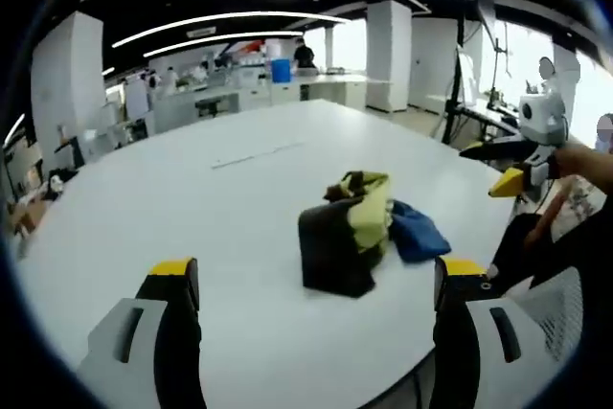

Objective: Fold the garment on the visible template until the final outline fits inside the template.

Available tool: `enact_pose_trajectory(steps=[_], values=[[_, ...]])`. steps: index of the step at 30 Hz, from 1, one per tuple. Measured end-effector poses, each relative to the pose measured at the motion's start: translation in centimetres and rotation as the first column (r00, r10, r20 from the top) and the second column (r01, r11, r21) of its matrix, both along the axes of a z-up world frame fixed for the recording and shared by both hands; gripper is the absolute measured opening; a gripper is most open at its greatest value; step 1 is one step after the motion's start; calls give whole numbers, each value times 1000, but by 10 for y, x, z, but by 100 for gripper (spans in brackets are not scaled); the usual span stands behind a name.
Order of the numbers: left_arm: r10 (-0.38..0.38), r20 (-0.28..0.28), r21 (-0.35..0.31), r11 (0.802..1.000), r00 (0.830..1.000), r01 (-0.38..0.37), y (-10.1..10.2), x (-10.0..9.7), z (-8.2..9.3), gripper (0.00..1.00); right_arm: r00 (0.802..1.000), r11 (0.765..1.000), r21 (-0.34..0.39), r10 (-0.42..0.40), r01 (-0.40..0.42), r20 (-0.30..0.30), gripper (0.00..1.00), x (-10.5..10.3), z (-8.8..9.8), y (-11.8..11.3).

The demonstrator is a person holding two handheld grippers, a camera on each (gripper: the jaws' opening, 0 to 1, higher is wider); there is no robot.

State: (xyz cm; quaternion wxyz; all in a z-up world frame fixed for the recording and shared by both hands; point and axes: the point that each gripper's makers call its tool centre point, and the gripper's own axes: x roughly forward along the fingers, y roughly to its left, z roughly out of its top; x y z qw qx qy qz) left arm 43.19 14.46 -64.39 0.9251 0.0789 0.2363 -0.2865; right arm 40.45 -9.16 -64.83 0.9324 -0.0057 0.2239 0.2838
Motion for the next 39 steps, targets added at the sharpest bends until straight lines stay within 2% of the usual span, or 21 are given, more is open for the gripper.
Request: enact_pose_trajectory(steps=[3,6,19,26,31,34,36,39], values=[[-5,-1,-4,1000,1000,5,-1,-1,0,99,1000,1000,4,8,-8,-5,99,-1,-1,3],[-5,-6,-10,1000,1000,5,-1,-2,-1,99,1000,1000,-16,19,-19,12,99,0,-1,5],[0,3,-17,1000,1000,0,2,2,2,99,999,999,-26,41,-41,2,99,0,-4,9],[-14,2,-9,1000,1000,14,-1,3,2,99,999,999,-17,45,-45,14,99,3,0,8],[-28,-6,13,1000,1000,28,-5,5,0,98,999,999,-27,27,-26,36,99,13,5,0],[-29,-7,18,999,1000,29,-6,10,0,96,998,997,-74,20,-17,51,99,19,3,-6],[-27,-7,15,1000,1000,27,-8,12,2,96,998,998,-68,20,-17,52,98,23,4,-6],[-39,0,19,999,999,39,-11,16,4,94,999,1000,-17,9,-8,41,95,31,7,-5]])
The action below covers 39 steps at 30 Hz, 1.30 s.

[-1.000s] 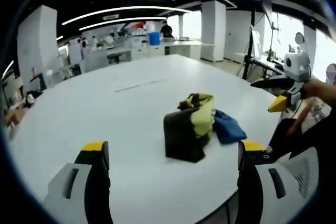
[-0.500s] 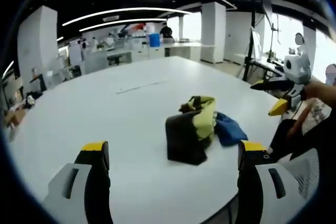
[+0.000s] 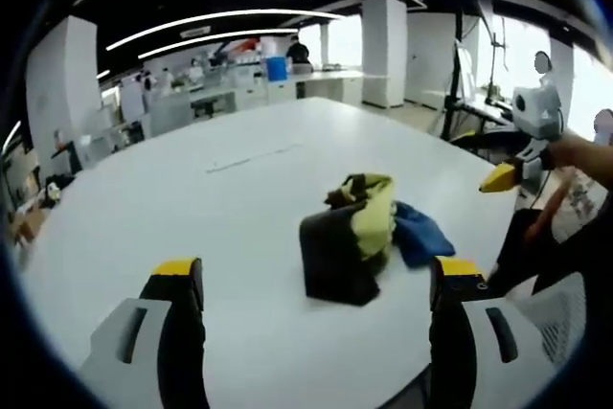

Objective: Fold the garment on the visible template until the final outline fits inside the template.

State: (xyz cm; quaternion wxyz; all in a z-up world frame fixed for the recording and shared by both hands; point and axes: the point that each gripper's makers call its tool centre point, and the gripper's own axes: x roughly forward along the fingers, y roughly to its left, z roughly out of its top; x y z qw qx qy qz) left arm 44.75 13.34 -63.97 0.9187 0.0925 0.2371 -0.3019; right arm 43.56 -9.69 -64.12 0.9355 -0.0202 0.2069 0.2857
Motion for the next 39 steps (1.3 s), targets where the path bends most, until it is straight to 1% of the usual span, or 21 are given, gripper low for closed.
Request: enact_pose_trajectory(steps=[3,7,10,11,13,15,17,23,26,29,33,39], values=[[-23,17,4,1000,1000,23,-5,6,4,91,1000,1000,-1,14,-14,3,90,9,3,1],[-50,18,18,999,999,49,-11,13,4,88,999,999,12,40,-40,10,79,21,10,7],[-60,-9,29,998,998,61,-13,23,-3,85,998,998,-5,57,-57,-2,74,28,9,10],[-61,-11,28,998,998,62,-13,25,-4,84,997,997,-23,71,-71,0,73,32,8,12],[-68,-27,0,998,997,68,-16,29,-5,83,997,996,-34,79,-79,-2,72,39,7,14],[-70,-30,-25,997,997,69,-19,33,-4,81,996,995,-32,90,-90,-9,71,44,7,16],[-77,-28,-35,996,997,76,-21,38,-3,79,995,994,-28,101,-102,-14,70,49,6,19],[-96,-37,-18,995,995,95,-26,51,-6,75,991,991,-38,129,-130,-41,64,64,-1,24],[-99,-42,-27,995,994,98,-27,56,-8,73,989,989,-46,141,-143,-49,62,70,-5,26],[-113,-63,-33,993,992,111,-31,61,-12,70,986,986,-51,153,-156,-62,59,76,-8,28],[-126,-69,-23,992,990,125,-34,70,-19,67,983,983,-56,169,-173,-71,56,86,-12,34],[-142,-99,-73,988,985,135,-45,80,-29,60,976,979,-53,193,-199,-101,51,95,-23,42]])
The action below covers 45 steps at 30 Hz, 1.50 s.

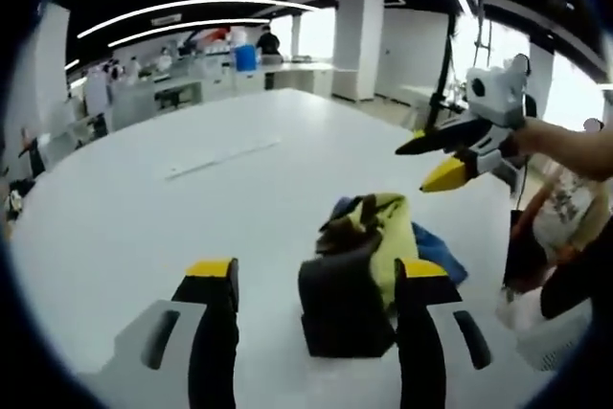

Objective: Fold the garment on the visible template until the final outline fits inside the template.

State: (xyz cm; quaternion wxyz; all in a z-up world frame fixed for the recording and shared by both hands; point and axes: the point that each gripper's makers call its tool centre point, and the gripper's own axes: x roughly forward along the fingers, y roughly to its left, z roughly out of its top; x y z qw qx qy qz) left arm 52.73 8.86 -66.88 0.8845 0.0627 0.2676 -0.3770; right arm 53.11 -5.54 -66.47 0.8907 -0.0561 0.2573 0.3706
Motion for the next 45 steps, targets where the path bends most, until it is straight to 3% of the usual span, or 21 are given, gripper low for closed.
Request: enact_pose_trajectory(steps=[12,17,22,25,35,37,39,41,43,44,45], values=[[-32,-54,-7,999,998,32,-14,12,-27,52,997,999,6,48,-48,-65,35,10,-23,17],[-39,-82,-25,999,996,37,-18,12,-36,51,996,998,-31,45,-47,-78,29,11,-37,21],[-37,-137,-37,999,990,33,-20,9,-49,43,996,997,-53,45,-50,-77,24,11,-46,23],[-46,-173,-49,998,984,38,-24,3,-56,33,996,997,-62,46,-51,-82,16,9,-49,21],[-38,-244,-118,993,969,10,-34,-6,-62,13,994,995,-84,46,-55,-103,1,-3,-58,18],[-26,-240,-115,993,970,-2,-34,-7,-61,10,995,995,-92,41,-49,-95,0,-3,-57,16],[-17,-187,-91,996,982,0,-33,-5,-57,5,995,995,-88,37,-45,-94,0,-4,-56,16],[-15,-179,-84,996,984,0,-34,-9,-56,2,995,996,-78,25,-33,-95,0,-5,-53,14],[-12,-141,-80,997,990,0,-34,-7,-51,1,996,996,-80,21,-28,-90,0,-7,-51,13],[-5,-96,-81,997,995,-3,-33,-5,-46,1,996,996,-82,18,-25,-85,0,-7,-50,12],[9,-93,-82,996,996,-17,-31,-5,-45,0,997,996,-81,16,-22,-76,0,-8,-47,11]])
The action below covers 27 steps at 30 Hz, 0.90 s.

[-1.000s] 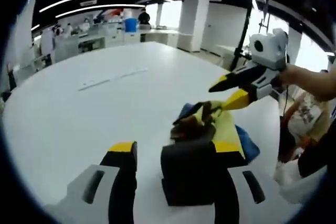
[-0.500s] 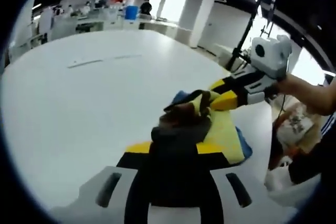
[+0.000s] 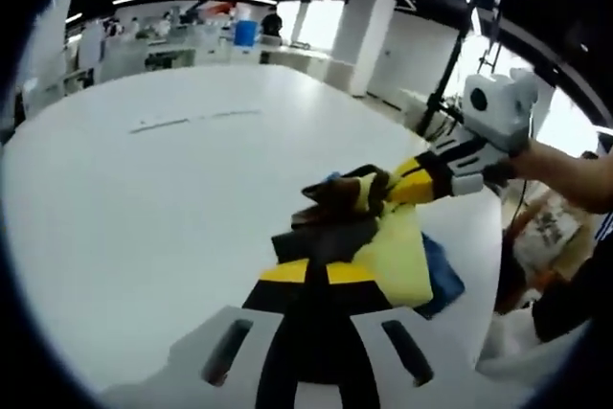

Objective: Fold the garment on the visible template until the final outline fits inside the template.

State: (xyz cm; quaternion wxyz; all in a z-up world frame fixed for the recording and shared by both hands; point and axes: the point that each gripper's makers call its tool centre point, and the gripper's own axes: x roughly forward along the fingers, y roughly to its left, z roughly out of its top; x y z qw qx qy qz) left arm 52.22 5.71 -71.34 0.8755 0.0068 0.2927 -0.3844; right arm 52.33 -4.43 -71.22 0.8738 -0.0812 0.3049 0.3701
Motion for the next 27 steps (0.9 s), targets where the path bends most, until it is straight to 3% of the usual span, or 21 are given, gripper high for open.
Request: enact_pose_trajectory(steps=[8,11,16,20,22,27], values=[[41,80,-28,999,996,-38,6,-2,22,0,997,998,36,-47,45,56,0,6,23,-6],[80,117,-70,995,990,-72,9,1,36,0,995,997,53,-64,60,74,0,9,33,-8],[119,177,-86,991,977,-106,15,6,57,0,987,993,77,-99,90,125,0,21,56,-12],[173,237,-114,982,956,-150,23,17,75,0,975,979,136,-171,151,142,0,36,72,-16],[234,273,-143,969,933,-201,31,27,84,0,966,967,172,-212,186,146,0,44,79,-19],[319,308,-159,946,896,-282,47,46,92,0,951,922,278,-301,271,74,0,69,86,-23]])
